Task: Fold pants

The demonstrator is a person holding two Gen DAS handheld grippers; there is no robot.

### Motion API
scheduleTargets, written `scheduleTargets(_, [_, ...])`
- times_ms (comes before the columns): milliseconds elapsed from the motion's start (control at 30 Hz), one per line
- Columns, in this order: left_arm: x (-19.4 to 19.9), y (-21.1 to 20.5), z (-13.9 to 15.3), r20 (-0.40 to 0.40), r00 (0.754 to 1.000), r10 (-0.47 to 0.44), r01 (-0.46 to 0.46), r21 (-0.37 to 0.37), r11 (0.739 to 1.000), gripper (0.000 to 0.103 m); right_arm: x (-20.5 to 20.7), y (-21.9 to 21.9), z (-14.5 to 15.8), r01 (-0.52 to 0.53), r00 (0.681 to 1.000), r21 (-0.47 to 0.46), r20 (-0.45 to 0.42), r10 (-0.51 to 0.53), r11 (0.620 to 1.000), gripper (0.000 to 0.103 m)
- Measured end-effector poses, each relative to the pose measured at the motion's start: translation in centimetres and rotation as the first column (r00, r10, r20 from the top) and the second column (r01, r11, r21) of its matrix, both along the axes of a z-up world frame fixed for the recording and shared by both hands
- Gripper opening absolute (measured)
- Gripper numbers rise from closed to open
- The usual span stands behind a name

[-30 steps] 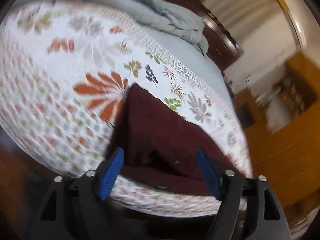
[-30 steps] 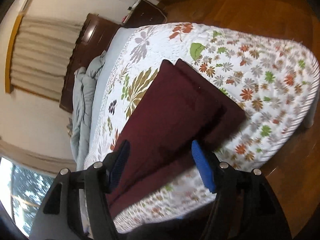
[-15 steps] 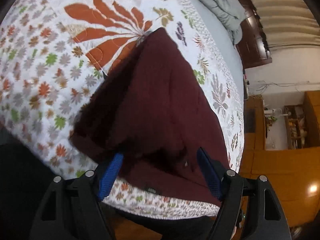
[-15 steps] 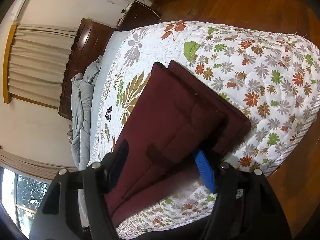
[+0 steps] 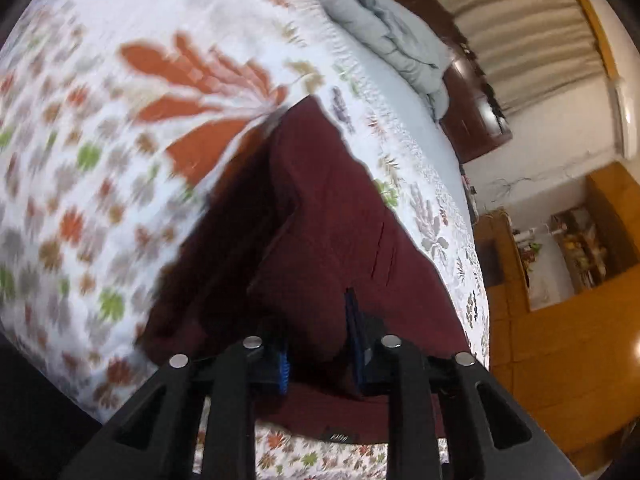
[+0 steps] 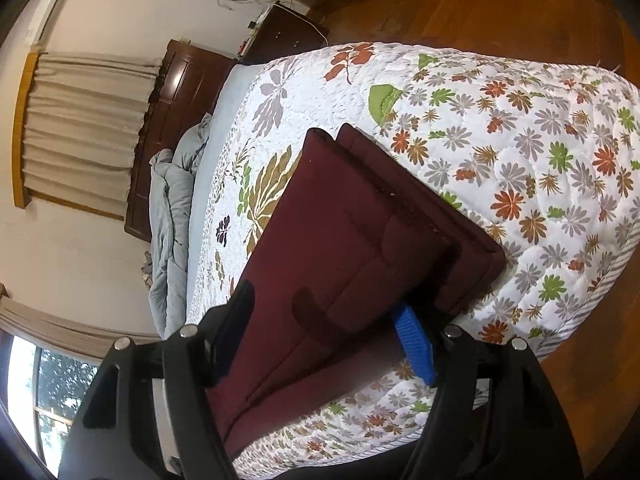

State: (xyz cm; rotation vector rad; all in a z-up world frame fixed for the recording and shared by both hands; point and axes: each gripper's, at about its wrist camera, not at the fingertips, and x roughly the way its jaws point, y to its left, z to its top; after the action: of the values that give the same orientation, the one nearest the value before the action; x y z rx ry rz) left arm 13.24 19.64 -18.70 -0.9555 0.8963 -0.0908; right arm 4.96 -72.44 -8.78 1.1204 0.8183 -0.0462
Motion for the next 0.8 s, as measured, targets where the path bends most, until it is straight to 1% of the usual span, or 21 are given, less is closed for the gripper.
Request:
scheduleTargets(67, [-0.1,-0.1,0.3,-0.015,1.000,-0.001,0.001,-0.022,1.000,0.027,0.0,0.0,0.3,0.010,1.000,0.004,-0.013,-0.010,1.000,0.069])
scheduleTargets(100, [0.0,-0.1,0.4,-0.027,1.000,-0.004,0.003,-0.021,1.000,0.027,0.1,-0.1,0.4,0.013,1.000,0.007,-0.014,-0.013,1.000,0.066])
scheduleTargets(133, [0.3,-0.1,0.7,-0.044,0.999,-0.010,0.009,-0.015,1.000,0.027,0.3,-0.1,0.7,0.010,1.000,0.007,-0.015,-0.010,1.000,0.053])
scheduleTargets(167, [0.3,-0.3,0.8,-0.054,0.998,-0.013,0.013,-0.006,1.000,0.025,0.6,-0.1,1.0,0.005,1.000,0.005,-0.016,-0.005,1.000,0.036])
scheduleTargets(200, [0.6,-0.5,1.1,-0.064,0.998,-0.015,0.015,-0.001,1.000,0.022,0.8,-0.1,1.3,0.003,1.000,0.003,-0.016,-0.003,1.000,0.024])
scheduleTargets(233, [0.7,-0.6,1.7,-0.066,0.998,-0.018,0.018,-0.001,1.000,0.020,0.9,-0.1,1.5,0.006,0.999,-0.013,-0.034,-0.007,1.000,0.009])
scheduleTargets(267, [0.9,-0.3,2.4,-0.066,0.998,-0.015,0.014,-0.012,1.000,0.019,1.0,-0.2,1.9,0.010,0.999,-0.030,-0.045,-0.012,1.000,0.009])
scheduleTargets(300, [1.0,-0.2,3.0,-0.058,0.998,-0.010,0.008,-0.033,0.999,0.019,1.0,-0.1,2.4,0.010,0.999,-0.040,-0.039,-0.012,0.999,0.008])
scheduleTargets(367, [0.6,0.7,4.9,-0.027,1.000,0.010,-0.012,-0.067,0.998,0.018,0.8,0.0,4.4,0.007,1.000,-0.080,0.008,-0.006,0.997,0.008])
scheduleTargets(400, [0.2,1.0,5.3,-0.021,1.000,0.020,-0.022,-0.082,0.996,0.018,0.5,0.1,5.1,0.001,1.000,-0.095,0.026,0.001,0.995,0.008])
scheduleTargets(433, [0.0,1.4,5.2,-0.030,0.999,0.026,-0.029,-0.095,0.995,0.018,0.4,0.1,4.9,-0.002,1.000,-0.107,0.013,0.004,0.994,0.008])
scheduleTargets(467, [-0.5,1.5,4.8,-0.045,0.998,0.033,-0.037,-0.089,0.995,0.018,0.3,0.0,4.0,-0.009,1.000,-0.116,-0.027,0.006,0.993,0.008])
scheduleTargets(500, [-0.6,1.8,4.2,-0.060,0.998,0.035,-0.041,-0.088,0.995,0.018,0.1,-0.4,2.7,-0.010,0.998,-0.107,-0.061,0.004,0.994,0.008])
scheduleTargets(533, [-0.7,2.1,2.8,-0.093,0.995,0.039,-0.048,-0.091,0.995,0.018,0.0,-0.7,1.4,-0.008,0.996,-0.090,-0.090,0.000,0.996,0.008])
scheduleTargets(600, [-0.8,2.1,0.8,-0.138,0.990,0.037,-0.049,-0.091,0.995,0.018,-0.3,-0.8,-0.1,-0.006,0.995,-0.073,-0.098,-0.001,0.997,0.008])
scheduleTargets(633, [-1.0,1.8,0.1,-0.147,0.988,0.037,-0.050,-0.087,0.995,0.019,-0.4,-0.7,-0.2,0.002,0.997,-0.071,-0.079,-0.007,0.997,0.008])
scheduleTargets(667, [-1.3,1.6,0.1,-0.146,0.989,0.039,-0.051,-0.082,0.995,0.019,-0.5,-0.6,-0.2,0.004,0.997,-0.073,-0.075,-0.009,0.997,0.008])
scheduleTargets(800, [-1.5,2.2,0.3,-0.121,0.992,0.038,-0.048,-0.078,0.996,0.020,-0.1,-0.6,0.2,-0.011,0.996,-0.078,-0.087,0.004,0.997,0.009])
